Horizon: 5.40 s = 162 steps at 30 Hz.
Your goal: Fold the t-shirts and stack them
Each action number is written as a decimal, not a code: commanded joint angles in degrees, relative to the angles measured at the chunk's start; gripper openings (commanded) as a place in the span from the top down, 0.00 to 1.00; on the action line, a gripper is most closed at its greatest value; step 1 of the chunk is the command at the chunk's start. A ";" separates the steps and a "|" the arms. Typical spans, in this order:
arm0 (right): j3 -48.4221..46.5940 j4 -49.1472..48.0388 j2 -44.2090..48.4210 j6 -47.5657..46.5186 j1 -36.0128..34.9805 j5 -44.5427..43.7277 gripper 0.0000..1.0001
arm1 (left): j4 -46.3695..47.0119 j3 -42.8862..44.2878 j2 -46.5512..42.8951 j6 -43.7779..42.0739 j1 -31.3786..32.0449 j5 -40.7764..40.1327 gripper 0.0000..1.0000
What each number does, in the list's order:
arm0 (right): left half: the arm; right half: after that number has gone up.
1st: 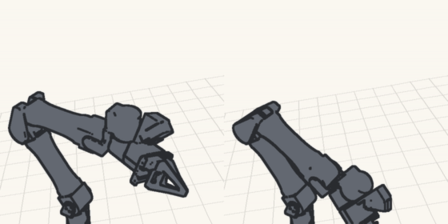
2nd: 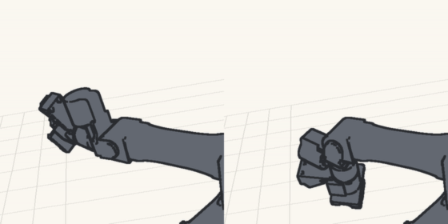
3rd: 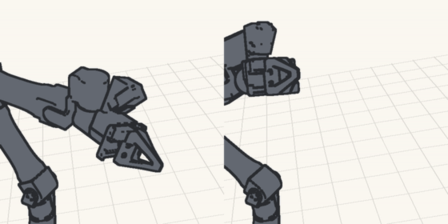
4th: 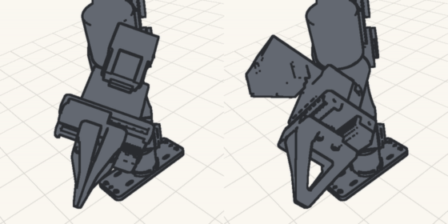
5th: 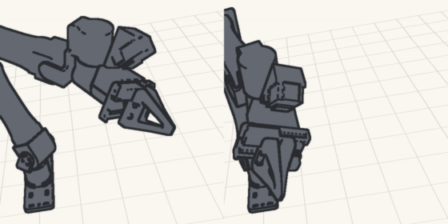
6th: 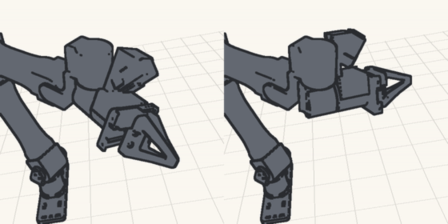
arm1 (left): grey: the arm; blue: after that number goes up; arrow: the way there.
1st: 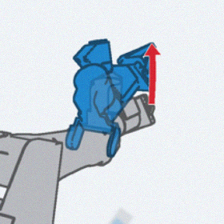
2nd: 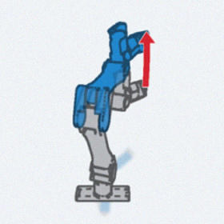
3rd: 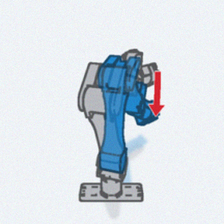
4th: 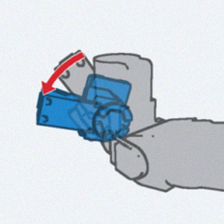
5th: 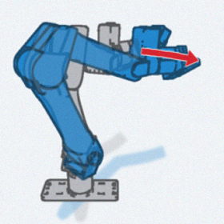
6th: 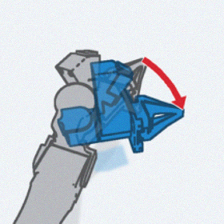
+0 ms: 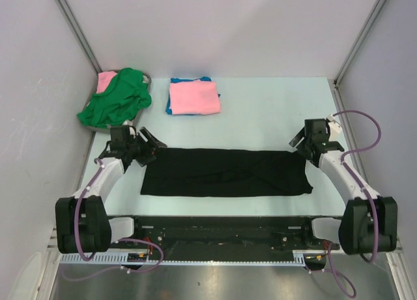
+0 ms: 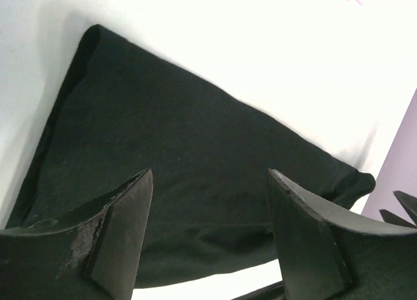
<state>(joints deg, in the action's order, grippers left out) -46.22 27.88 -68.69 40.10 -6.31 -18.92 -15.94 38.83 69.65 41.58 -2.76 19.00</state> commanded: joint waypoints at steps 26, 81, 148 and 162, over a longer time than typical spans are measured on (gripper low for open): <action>-7.84 -10.03 -17.97 -1.60 8.59 6.44 0.40 | 15.77 -4.82 13.06 6.76 1.36 -8.46 0.31; -10.38 -7.93 -4.45 -5.19 8.60 9.48 0.00 | 13.58 -6.05 8.49 7.63 -1.19 -7.15 0.29; 0.77 8.86 0.48 -6.88 -28.06 10.14 0.77 | 0.21 -1.39 -8.74 -0.80 -2.42 7.18 0.00; 0.78 -7.39 -9.35 -10.83 -16.38 11.26 0.23 | -0.23 -1.47 -8.21 -1.77 -2.51 6.84 0.00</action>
<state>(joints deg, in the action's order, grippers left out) -45.04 27.49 -74.70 31.20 -25.10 -9.72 -17.30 37.45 62.15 41.47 -4.78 24.67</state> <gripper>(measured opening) 0.790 0.996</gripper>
